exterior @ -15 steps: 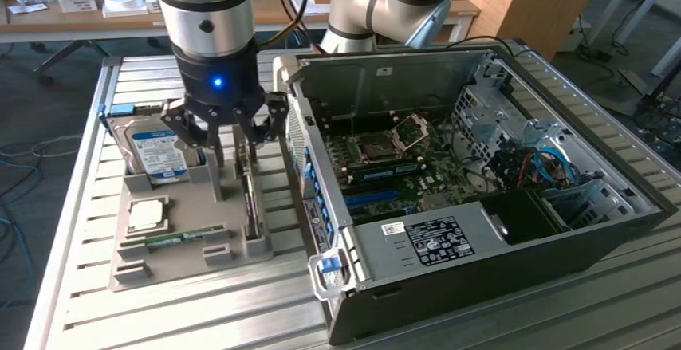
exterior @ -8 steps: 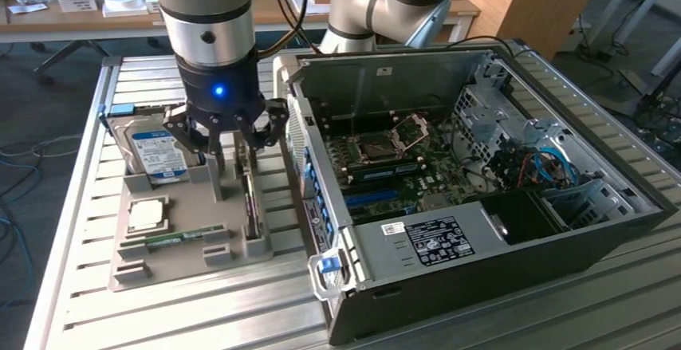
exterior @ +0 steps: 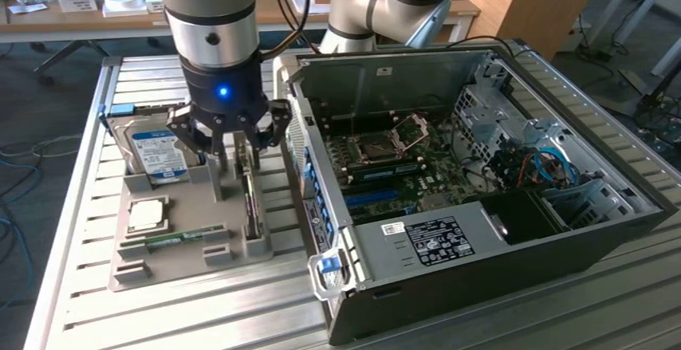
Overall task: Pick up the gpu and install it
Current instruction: 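Pick up the gpu and move the gpu toward the slot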
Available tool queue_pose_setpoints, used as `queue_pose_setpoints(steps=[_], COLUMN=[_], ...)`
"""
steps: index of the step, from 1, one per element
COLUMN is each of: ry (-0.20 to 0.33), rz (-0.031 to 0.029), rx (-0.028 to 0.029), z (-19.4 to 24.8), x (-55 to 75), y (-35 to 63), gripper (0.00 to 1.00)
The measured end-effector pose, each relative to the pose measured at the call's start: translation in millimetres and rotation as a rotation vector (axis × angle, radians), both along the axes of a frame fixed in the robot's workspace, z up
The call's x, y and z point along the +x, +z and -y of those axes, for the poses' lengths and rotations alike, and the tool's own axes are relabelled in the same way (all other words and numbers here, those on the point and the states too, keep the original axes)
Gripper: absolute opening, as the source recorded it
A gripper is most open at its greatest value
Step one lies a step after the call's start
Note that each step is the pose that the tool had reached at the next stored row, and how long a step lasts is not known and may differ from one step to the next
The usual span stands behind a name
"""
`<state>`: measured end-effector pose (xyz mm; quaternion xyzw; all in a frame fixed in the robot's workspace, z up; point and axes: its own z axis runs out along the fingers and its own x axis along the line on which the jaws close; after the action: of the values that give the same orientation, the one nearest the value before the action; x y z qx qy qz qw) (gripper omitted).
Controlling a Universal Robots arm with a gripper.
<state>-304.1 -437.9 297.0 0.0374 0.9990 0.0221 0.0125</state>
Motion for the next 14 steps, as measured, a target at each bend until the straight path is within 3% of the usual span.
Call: queue_pose_setpoints(steps=[10, 14], ry=[0.000, 0.000], rz=[0.0000, 0.0000], rx=[0.0000, 0.0000], z=[0.0, 0.0], x=[1.7, 1.6], y=[-1.8, -7.9], gripper=[0.47, 0.47])
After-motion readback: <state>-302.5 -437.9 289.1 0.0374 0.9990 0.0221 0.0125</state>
